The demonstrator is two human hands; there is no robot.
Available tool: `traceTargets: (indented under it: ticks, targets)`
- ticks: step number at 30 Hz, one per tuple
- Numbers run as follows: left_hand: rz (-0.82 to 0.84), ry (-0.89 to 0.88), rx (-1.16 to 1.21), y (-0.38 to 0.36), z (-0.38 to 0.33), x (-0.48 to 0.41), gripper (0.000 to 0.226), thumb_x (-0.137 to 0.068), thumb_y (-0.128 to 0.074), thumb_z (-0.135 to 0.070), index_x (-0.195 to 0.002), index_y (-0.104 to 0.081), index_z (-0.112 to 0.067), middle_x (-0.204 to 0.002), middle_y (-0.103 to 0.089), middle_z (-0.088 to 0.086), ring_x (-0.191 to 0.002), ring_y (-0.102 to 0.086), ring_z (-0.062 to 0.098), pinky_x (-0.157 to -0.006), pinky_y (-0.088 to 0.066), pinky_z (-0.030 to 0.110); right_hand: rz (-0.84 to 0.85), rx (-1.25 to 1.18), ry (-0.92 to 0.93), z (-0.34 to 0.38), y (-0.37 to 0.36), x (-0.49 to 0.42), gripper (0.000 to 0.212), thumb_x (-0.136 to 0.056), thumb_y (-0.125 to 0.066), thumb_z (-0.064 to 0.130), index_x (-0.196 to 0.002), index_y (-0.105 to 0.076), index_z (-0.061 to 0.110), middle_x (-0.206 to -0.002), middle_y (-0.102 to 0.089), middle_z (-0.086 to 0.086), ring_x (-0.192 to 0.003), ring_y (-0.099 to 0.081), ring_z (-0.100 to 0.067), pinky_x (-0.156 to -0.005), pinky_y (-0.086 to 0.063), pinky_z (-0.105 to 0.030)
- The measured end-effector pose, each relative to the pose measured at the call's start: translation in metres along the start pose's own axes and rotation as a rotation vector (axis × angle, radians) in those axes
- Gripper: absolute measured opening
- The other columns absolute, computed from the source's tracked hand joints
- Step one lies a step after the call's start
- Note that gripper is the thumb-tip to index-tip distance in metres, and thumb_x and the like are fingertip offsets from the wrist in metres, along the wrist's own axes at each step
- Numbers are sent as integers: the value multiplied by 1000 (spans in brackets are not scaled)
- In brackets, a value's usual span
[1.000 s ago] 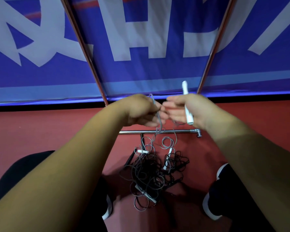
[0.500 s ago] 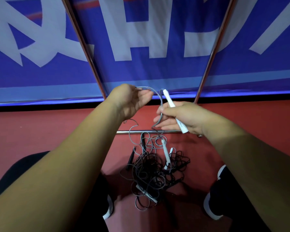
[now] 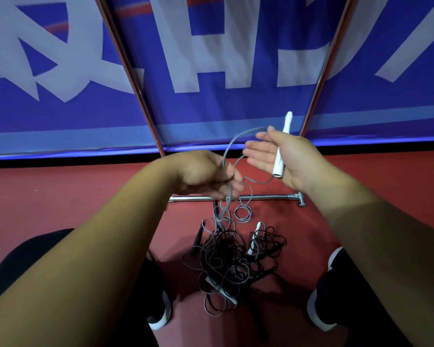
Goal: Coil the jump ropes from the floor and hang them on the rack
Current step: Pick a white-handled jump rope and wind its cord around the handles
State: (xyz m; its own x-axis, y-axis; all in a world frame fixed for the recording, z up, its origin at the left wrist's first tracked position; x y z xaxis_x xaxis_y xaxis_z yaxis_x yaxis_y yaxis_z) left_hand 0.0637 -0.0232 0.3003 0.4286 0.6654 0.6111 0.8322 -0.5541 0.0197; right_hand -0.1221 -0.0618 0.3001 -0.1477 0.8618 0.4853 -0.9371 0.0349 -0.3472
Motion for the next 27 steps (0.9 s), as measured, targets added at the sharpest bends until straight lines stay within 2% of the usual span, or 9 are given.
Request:
traceTargets:
  ticks: [5,10,15,19,21,22,24,26,27]
  targets:
    - [-163,-169,588,9,-27,5,18,-111,-40,-7,-111,-59,-4,-101,-79,17,-88,-79,26,-74,-66,33,-33,567,-127,-22,8,1,24,-108,-58,28,-119,-71,11,-111,-81,-9,-84,-79,-30,-78,-63,-41]
    - [-305,-249,1030,27,-31,2,18,-112,-38,-4,-107,-54,3,-91,-77,24,-77,-79,32,-68,-66,35,257,591,-308,-33,-6,21,42,-112,-48,44,-130,-66,10,-113,-81,-13,-107,-77,-35,-101,-57,-51]
    - [-474,-246,1024,44,-22,1,20,-112,-39,-4,-100,-53,1,-109,-69,23,-81,-75,29,-64,-65,31,318,520,-345,-28,-15,33,47,-113,-42,44,-130,-67,8,-103,-81,-13,-93,-80,-35,-76,-66,-44]
    - [-610,-225,1106,55,-13,5,12,-109,-43,2,-110,-53,8,-126,-62,26,-86,-74,32,-67,-65,36,293,415,-313,-27,-13,28,62,-104,-51,62,-115,-72,5,-81,-70,-7,-69,-71,-25,-67,-64,-41]
    - [-761,-165,965,67,-4,6,14,-106,-51,2,-113,-54,13,-127,-58,30,-86,-72,39,-72,-66,39,275,384,-254,-26,-13,25,55,-105,-55,57,-111,-69,4,-80,-66,-8,-63,-64,-20,-57,-57,-33]
    - [-862,-102,636,75,-1,9,19,-104,-59,-8,-106,-58,10,-116,-60,30,-88,-69,41,-76,-64,41,278,357,-225,-26,-13,23,48,-106,-57,49,-111,-67,3,-80,-64,-8,-61,-59,-18,-54,-52,-30]
    - [-853,45,-79,71,-10,17,29,-100,-68,-34,-95,-69,-5,-94,-63,21,-90,-63,41,-77,-53,39,296,294,-197,-26,-13,21,36,-107,-62,36,-110,-66,1,-80,-60,-8,-59,-51,-16,-50,-42,-27]
    - [-730,1,-288,60,-12,14,20,-99,-67,-27,-115,-73,-16,-97,-68,12,-90,-65,33,-76,-49,33,318,272,-185,-26,-14,22,30,-107,-64,29,-109,-66,-1,-79,-61,-8,-60,-50,-14,-48,-40,-25]
    - [-694,-62,-333,55,-13,12,35,-96,-70,-18,-131,-68,-21,-108,-68,8,-92,-66,27,-79,-51,31,333,271,-181,-26,-15,24,28,-106,-64,26,-108,-66,-2,-80,-62,-8,-61,-50,-14,-48,-40,-24]
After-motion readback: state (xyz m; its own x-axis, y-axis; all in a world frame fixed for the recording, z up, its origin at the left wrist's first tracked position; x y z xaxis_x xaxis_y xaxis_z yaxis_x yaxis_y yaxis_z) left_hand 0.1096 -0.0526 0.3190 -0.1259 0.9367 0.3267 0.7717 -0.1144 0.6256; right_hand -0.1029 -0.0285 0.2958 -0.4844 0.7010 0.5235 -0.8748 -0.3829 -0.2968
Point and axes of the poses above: each hand's wrist, its own x-axis away from the middle knuckle, its own y-axis out of the back of the hand, z = x × y, the point moved 4 cm from there along -x, towards the middle knuckle
